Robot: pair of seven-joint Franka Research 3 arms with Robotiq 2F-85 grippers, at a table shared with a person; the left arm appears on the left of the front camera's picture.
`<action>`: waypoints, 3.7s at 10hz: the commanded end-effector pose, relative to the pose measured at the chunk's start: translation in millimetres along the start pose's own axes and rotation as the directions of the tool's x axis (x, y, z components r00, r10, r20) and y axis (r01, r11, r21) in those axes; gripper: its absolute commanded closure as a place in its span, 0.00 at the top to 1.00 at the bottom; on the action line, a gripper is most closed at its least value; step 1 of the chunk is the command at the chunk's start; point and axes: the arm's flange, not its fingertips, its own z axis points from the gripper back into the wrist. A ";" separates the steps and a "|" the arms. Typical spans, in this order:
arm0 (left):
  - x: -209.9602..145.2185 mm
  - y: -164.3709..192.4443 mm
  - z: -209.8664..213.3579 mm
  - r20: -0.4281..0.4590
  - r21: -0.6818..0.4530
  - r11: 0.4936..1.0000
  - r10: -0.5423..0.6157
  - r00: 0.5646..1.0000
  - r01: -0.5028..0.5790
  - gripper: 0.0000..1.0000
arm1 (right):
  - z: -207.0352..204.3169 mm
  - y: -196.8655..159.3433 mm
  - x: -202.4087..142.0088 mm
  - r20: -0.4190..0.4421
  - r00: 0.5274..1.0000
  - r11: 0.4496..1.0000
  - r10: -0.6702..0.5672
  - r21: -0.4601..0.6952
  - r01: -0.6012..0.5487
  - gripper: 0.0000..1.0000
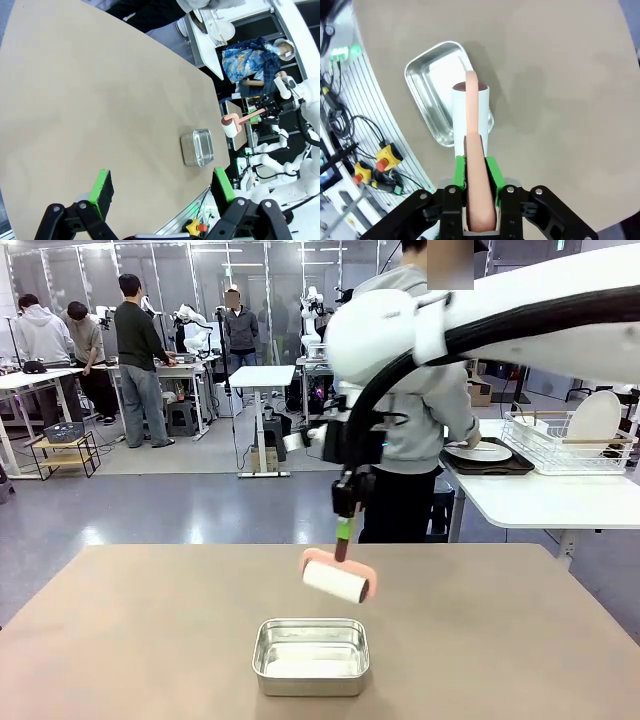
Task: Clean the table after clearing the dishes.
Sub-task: When the right (or left) Handle tray is removed, use the right hand (or left hand) to clean the right (or left) side of the table with the Lint Roller.
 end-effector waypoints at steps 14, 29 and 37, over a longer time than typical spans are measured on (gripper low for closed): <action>-1.0 -0.2 2.3 0.002 -0.014 1.000 0.001 1.000 -0.001 1.00 | -55.5 -95.5 -187.2 0.227 0.608 0.647 -0.761 0.333 0.686 0.22; -1.0 -0.2 2.3 0.002 -0.014 1.000 0.001 1.000 -0.001 1.00 | -127.7 -195.8 -167.0 0.103 0.509 0.455 -0.854 0.622 0.637 0.22; -1.0 -0.2 2.3 0.002 -0.014 1.000 0.001 1.000 -0.001 1.00 | -183.3 -226.1 -225.3 0.067 0.390 0.365 -0.918 0.525 0.769 0.22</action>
